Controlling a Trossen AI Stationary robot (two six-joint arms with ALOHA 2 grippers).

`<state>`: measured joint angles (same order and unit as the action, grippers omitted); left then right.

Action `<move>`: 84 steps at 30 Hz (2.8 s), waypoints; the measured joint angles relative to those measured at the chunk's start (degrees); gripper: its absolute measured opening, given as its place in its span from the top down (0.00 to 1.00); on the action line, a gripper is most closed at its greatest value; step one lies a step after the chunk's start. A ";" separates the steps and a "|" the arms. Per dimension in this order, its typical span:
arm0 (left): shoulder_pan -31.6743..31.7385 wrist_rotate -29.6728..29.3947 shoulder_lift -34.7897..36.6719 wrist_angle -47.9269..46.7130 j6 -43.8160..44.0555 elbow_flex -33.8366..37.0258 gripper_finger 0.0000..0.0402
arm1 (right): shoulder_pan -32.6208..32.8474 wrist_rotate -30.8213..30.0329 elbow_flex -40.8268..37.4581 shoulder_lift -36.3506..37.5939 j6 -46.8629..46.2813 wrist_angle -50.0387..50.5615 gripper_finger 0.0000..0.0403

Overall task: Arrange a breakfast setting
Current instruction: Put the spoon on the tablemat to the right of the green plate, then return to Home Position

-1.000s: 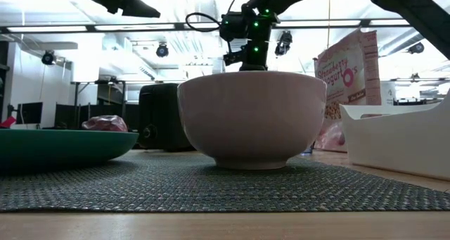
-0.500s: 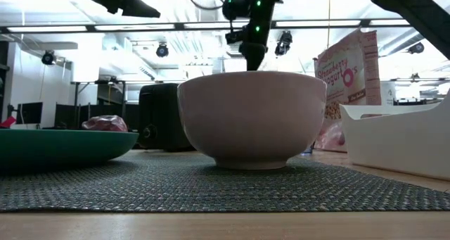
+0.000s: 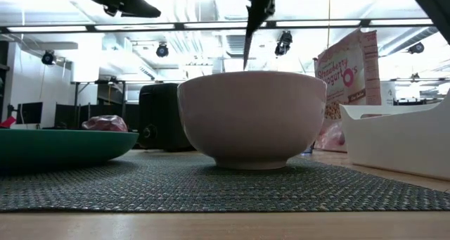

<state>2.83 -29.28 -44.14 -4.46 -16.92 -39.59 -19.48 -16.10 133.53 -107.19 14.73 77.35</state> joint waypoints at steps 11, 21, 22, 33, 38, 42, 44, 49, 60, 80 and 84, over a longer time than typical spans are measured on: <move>-0.30 0.26 0.09 -3.88 9.11 0.00 0.60 | 15.28 10.63 -2.12 -1.39 -8.98 -8.87 0.94; -2.61 0.37 3.60 -8.71 10.54 0.02 0.60 | 24.37 5.52 -3.25 -12.11 -14.13 -14.57 0.94; -2.87 0.33 4.05 -9.25 10.69 0.02 0.60 | 24.53 5.54 -2.95 -13.20 -14.51 -14.38 0.94; -3.98 1.47 6.36 -10.19 11.48 0.02 0.60 | 24.37 5.16 1.53 -21.11 -14.22 -12.66 0.94; -4.01 1.53 6.22 -10.19 11.43 0.02 0.60 | 24.23 5.02 1.51 -21.06 -14.39 -12.84 0.94; -4.02 1.52 6.05 -10.19 11.39 0.01 0.60 | 24.21 5.32 1.51 -20.90 -15.42 -12.92 0.92; -4.00 1.51 5.92 -10.16 11.33 0.02 0.60 | 24.21 5.65 1.51 -20.90 -16.12 -12.91 0.88; -3.98 1.51 5.88 -10.17 11.26 0.02 0.60 | 24.27 6.06 1.44 -21.09 -16.44 -12.86 0.75; -3.98 1.49 5.88 -10.17 11.25 0.00 0.60 | 24.59 6.21 1.42 -21.19 -17.00 -12.91 0.62; -4.02 8.82 9.51 -8.00 15.11 5.32 0.60 | 25.78 6.05 -7.59 -17.78 -8.88 -14.76 0.63; -4.02 12.27 13.51 -6.37 17.09 9.41 0.60 | 24.98 6.06 -18.77 -11.94 -7.82 -22.46 0.63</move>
<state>-1.19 -17.01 -30.63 -10.83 0.17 -30.18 5.50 -10.04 114.77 -119.12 6.91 54.89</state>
